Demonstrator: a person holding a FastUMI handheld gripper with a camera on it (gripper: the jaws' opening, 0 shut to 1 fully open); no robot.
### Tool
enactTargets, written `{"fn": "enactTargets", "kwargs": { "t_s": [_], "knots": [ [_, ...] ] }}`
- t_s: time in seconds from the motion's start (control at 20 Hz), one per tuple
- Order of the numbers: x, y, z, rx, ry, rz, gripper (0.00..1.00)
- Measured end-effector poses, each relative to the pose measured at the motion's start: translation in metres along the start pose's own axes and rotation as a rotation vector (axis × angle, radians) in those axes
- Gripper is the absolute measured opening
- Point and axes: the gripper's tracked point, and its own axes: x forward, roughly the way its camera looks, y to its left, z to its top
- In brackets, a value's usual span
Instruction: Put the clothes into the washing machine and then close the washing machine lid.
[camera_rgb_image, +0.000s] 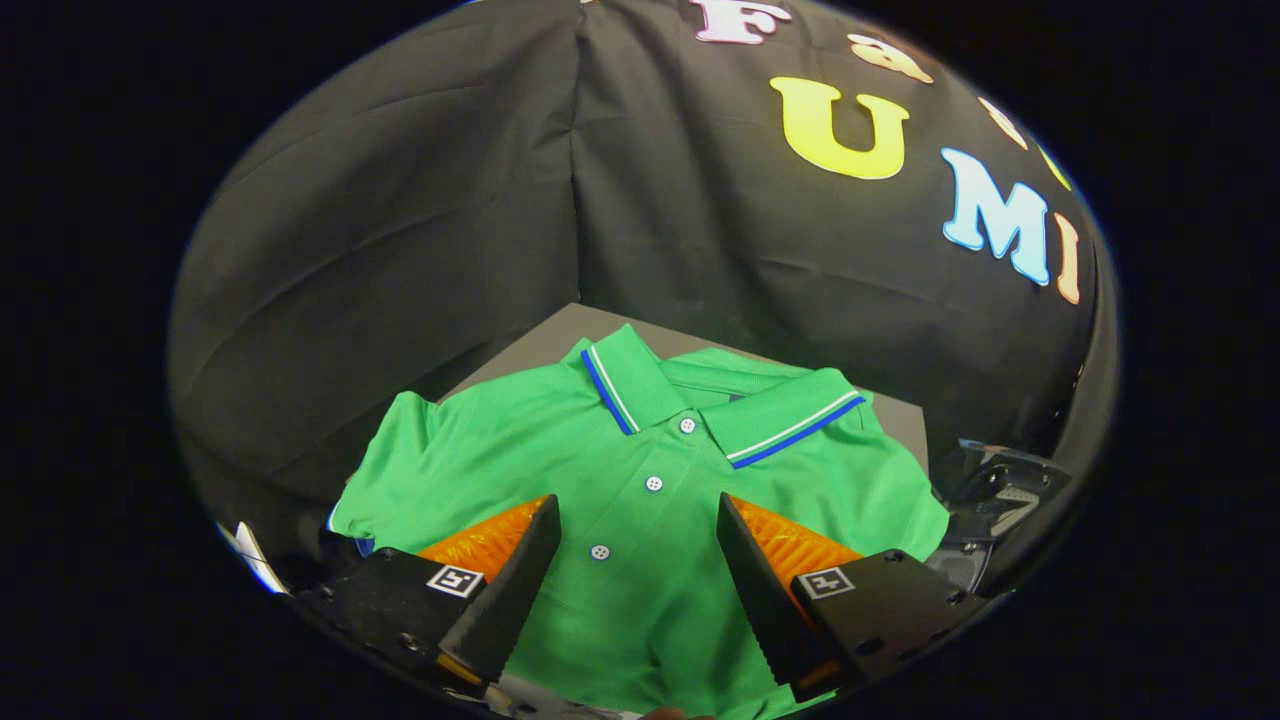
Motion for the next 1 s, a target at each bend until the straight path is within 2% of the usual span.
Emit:
{"fn": "enactTargets", "kwargs": {
  "t_s": [0.15,0.85,0.9,1.0],
  "knots": [
    [0.004,0.0,-0.008,-0.021,0.03,-0.011,0.98],
    [0.008,0.004,-0.008,-0.028,-0.023,0.011,0.96],
    [0.011,0.009,-0.009,-0.025,-0.015,0.03,0.95],
    [0.008,0.008,-0.006,-0.032,-0.017,0.026,0.78]
  ]
}}
